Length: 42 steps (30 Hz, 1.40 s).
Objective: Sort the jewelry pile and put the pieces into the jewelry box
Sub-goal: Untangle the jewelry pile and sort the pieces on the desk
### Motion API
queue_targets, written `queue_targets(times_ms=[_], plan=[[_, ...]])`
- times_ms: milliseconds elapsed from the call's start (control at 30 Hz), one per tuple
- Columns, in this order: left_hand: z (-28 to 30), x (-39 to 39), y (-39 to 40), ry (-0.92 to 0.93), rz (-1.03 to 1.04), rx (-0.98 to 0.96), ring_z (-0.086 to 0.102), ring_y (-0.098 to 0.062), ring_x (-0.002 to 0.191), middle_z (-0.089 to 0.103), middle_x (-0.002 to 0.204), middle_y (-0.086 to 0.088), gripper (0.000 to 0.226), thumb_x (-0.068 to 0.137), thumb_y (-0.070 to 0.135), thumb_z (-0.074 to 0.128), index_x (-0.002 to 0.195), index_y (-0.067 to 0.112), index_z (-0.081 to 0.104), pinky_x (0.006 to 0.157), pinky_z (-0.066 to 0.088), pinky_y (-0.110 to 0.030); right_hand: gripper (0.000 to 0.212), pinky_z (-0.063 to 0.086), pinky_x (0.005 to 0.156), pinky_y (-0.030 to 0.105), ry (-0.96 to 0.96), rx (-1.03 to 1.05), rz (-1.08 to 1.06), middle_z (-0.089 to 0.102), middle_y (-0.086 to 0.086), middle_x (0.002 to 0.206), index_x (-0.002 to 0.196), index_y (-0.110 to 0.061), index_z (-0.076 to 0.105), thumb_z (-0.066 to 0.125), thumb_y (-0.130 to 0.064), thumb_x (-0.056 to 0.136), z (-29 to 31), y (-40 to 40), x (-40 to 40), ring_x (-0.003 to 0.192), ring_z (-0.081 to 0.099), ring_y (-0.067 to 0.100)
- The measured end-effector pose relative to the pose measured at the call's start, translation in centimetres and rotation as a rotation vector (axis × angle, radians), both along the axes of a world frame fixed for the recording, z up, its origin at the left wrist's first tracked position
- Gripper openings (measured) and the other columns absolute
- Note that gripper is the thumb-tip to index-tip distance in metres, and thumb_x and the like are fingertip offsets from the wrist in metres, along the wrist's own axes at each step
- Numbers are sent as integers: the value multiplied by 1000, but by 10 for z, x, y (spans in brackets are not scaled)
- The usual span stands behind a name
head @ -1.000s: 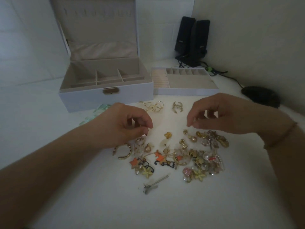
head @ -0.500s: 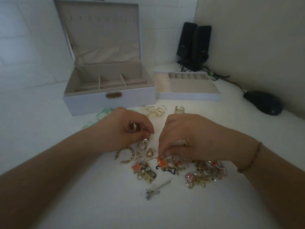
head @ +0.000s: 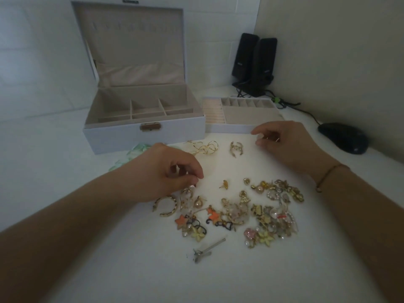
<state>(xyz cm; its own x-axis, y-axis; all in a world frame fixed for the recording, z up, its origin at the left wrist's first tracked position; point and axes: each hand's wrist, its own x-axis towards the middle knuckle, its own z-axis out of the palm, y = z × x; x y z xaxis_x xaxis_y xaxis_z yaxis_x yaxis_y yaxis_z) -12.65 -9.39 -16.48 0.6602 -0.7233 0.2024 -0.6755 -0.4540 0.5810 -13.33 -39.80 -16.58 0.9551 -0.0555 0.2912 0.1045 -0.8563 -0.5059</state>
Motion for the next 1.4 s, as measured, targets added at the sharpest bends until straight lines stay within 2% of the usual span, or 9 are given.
queue_targets(times_ms=[167, 333, 433, 533, 633, 933, 1167, 1300, 1400], plan=[[-1, 1, 2, 2, -14, -1, 67, -3, 87, 73, 89, 21, 14, 85, 24, 75, 93, 36, 75, 80, 52, -17, 16, 39, 67, 7, 72, -59, 66, 63, -15, 84, 97, -28, 70, 72, -22, 82, 1, 2, 2, 80, 60, 11], [-2, 1, 1, 13, -18, -41, 67, -6, 83, 73, 85, 18, 15, 84, 23, 76, 90, 36, 75, 76, 53, -20, 16, 38, 65, 11, -32, -84, 85, 67, -7, 98, 98, -32, 67, 70, -29, 82, 7, 3, -3, 78, 59, 12], [-3, 4, 2, 21, 9, -64, 66, -12, 82, 73, 83, 14, 12, 83, 25, 77, 89, 35, 75, 75, 53, -26, 20, 36, 65, 10, -100, -63, 289, 66, -14, 100, 99, -36, 66, 68, -35, 79, 20, 15, -16, 77, 57, 10], [-4, 5, 3, 26, 10, -59, 66, -11, 82, 73, 83, 15, 14, 84, 26, 76, 91, 37, 74, 76, 55, -27, 21, 40, 77, 9, 29, -82, 573, 67, -17, 101, 99, -34, 72, 70, -33, 78, 28, 36, -32, 93, 59, 8], [-3, 4, 3, 36, -1, -42, 67, -9, 83, 73, 85, 17, 15, 84, 26, 76, 91, 39, 73, 75, 54, -23, 20, 44, 91, 30, 122, -165, 690, 66, -20, 103, 99, -37, 72, 70, -38, 80, 22, 48, -34, 102, 56, 8], [0, 3, 5, 58, -54, 16, 66, -13, 83, 72, 86, 16, 9, 84, 25, 77, 90, 31, 77, 76, 54, -34, 12, 47, 85, 40, 103, -194, 733, 67, -21, 91, 88, -37, 71, 64, -44, 81, 12, 57, -32, 93, 57, 6], [22, 7, 26, 46, -137, 57, 65, -19, 83, 72, 93, 14, 22, 83, 47, 66, 101, 36, 72, 73, 54, -38, 25, 49, 82, 38, 165, -199, 750, 69, -23, 92, 98, -37, 70, 58, -52, 82, 20, 56, -39, 92, 60, 5], [29, 8, 37, 125, -198, 281, 61, -16, 87, 67, 93, 16, 40, 69, 63, 69, 103, 41, 68, 77, 50, -35, 22, 50, 84, 37, 240, -174, 753, 68, -22, 96, 99, -38, 71, 60, -49, 84, 27, 43, -44, 95, 62, 8], [23, 7, 33, 119, -204, 357, 59, -15, 87, 64, 91, 16, 45, 65, 65, 74, 103, 42, 66, 77, 49, -33, 23, 50, 86, 38, 262, -155, 760, 68, -20, 98, 100, -38, 70, 62, -50, 82, 30, 37, -46, 98, 62, 8]])
